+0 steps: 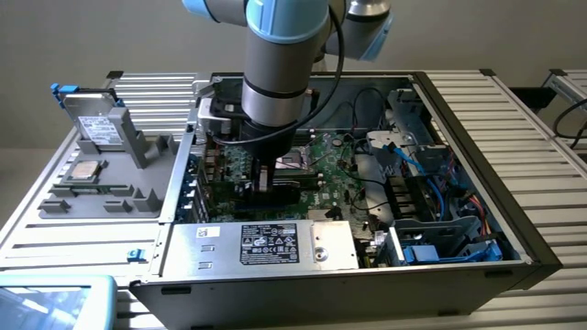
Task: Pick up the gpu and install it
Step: 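Insert the gpu into the slot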
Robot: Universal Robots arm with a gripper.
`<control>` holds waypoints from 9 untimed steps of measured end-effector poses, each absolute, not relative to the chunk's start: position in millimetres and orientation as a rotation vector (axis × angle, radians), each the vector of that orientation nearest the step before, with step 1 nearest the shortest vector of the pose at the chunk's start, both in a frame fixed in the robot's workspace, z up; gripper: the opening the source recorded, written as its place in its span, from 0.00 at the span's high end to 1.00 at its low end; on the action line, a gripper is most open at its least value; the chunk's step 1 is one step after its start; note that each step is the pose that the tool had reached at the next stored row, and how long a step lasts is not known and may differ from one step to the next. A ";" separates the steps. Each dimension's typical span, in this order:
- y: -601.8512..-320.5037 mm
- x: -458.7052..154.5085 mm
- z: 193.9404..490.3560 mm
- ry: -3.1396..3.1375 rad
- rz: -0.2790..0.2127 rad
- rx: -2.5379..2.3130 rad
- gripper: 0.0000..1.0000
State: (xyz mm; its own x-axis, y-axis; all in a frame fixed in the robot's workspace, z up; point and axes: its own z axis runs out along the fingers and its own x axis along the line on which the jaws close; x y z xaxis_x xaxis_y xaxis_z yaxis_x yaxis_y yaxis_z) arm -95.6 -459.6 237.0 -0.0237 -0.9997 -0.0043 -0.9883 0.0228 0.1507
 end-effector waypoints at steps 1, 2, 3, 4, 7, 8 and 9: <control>-459.6 -95.6 238.2 -2.171 -0.169 2.120 0.64; -459.6 -95.6 240.9 -2.170 -0.169 2.120 0.64; -459.6 -95.6 244.5 -2.170 -0.169 2.120 0.64; -459.6 -95.6 249.0 -2.170 -0.169 2.120 0.64; -459.6 -95.6 263.5 -2.171 -0.169 2.120 0.64; -459.6 -95.6 268.0 -2.171 -0.169 2.120 0.64; -459.6 -95.5 272.5 -2.171 -0.168 2.121 0.64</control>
